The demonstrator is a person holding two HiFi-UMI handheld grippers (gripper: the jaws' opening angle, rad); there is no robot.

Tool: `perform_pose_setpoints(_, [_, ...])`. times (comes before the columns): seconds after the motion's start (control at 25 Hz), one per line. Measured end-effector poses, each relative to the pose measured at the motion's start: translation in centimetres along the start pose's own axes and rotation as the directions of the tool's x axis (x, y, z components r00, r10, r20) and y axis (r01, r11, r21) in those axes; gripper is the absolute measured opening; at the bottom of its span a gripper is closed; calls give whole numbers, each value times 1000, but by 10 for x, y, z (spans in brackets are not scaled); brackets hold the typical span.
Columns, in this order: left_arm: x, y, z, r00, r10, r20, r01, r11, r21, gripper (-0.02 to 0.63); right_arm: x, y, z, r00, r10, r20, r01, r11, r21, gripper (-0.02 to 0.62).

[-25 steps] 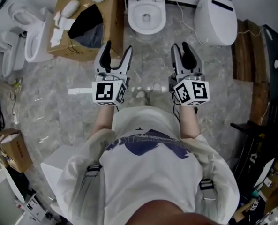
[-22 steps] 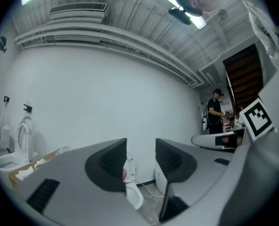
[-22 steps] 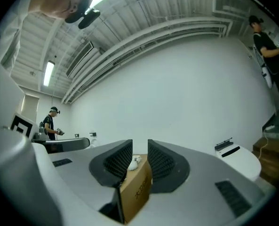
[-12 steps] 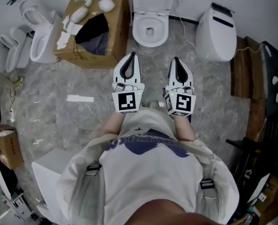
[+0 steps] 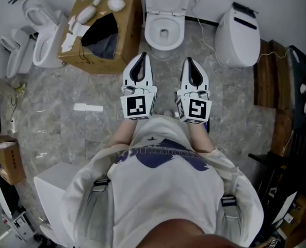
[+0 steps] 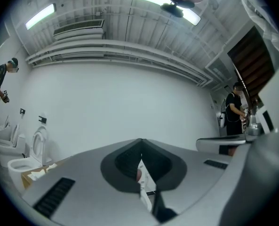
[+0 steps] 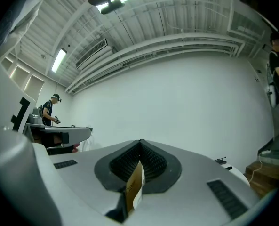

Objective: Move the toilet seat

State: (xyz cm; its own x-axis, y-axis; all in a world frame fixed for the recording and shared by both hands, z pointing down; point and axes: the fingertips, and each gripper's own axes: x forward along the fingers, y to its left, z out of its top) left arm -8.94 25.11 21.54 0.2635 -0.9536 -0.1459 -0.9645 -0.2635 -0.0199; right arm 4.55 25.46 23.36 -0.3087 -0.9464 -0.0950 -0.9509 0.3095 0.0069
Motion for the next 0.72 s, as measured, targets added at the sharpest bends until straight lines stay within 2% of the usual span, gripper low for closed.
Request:
perform_pose_setpoints(0.36, [10, -11, 5, 1000, -13, 15, 13, 1000, -2, -2, -1, -6, 8, 1000, -6, 19, 6, 1000, -2, 9])
perform_pose_setpoints(0.52, [12, -17, 2, 1000, -19, -8, 19, 999, 48, -3, 0, -4, 6, 1000, 5, -5, -6, 999, -33, 8])
perform_pose_setpoints(0.72, [11, -22, 1, 999, -42, -11, 42, 998, 44, -3, -1, -1, 7, 1000, 17, -3, -17, 999, -41, 6])
